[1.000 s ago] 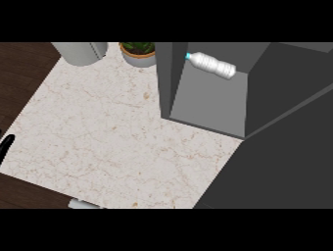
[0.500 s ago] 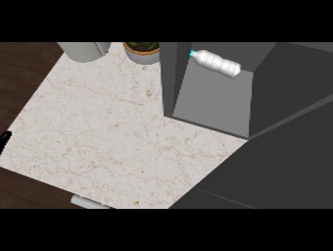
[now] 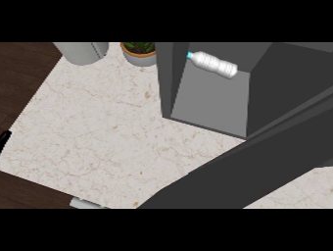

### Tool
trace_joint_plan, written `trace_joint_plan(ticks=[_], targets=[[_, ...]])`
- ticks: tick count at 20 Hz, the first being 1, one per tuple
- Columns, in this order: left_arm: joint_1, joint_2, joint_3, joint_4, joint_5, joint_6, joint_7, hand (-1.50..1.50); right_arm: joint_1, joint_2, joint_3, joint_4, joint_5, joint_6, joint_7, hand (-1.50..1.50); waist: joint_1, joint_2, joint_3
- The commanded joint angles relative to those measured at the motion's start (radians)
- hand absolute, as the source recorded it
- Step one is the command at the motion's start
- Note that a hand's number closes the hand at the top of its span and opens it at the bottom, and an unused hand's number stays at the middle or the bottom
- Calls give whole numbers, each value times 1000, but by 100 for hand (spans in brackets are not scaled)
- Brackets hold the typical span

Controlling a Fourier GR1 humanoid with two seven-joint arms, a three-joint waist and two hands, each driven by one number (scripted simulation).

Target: Pick up the bottled water, place it into the cabinet and close the cabinet

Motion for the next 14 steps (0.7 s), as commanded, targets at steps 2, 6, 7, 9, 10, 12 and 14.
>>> trace_joint_plan(ticks=[2, 6, 7, 9, 10, 12, 14], targets=[[-5, 8, 10, 14, 6, -9, 6, -150, -185, 83, -4, 160, 40, -73, 142, 150, -8, -6, 5], [4, 3, 18, 26, 11, -8, 1, -150, -300, 159, -32, 251, 40, -118, 204, 150, -19, -12, 7], [3, 3, 21, 35, 17, -18, 0, -150, -332, 176, -32, 282, 37, -121, 217, 150, -17, -11, 6], [7, -1, 15, 39, 13, -17, 2, -150, -394, 212, -48, 357, 31, -142, 255, 150, -28, -12, 8], [7, 2, 23, 46, 16, -24, -1, -150, -441, 239, -58, 404, 32, -158, 275, 150, -34, -14, 10], [13, -3, 22, 69, 21, -39, -4, -150, -537, 274, -93, 497, 33, -190, 296, 150, -40, -12, 11], [17, -3, 18, 58, 10, -38, -4, -150, -634, 276, -117, 581, 28, -234, 304, 150, -34, -13, 14]])
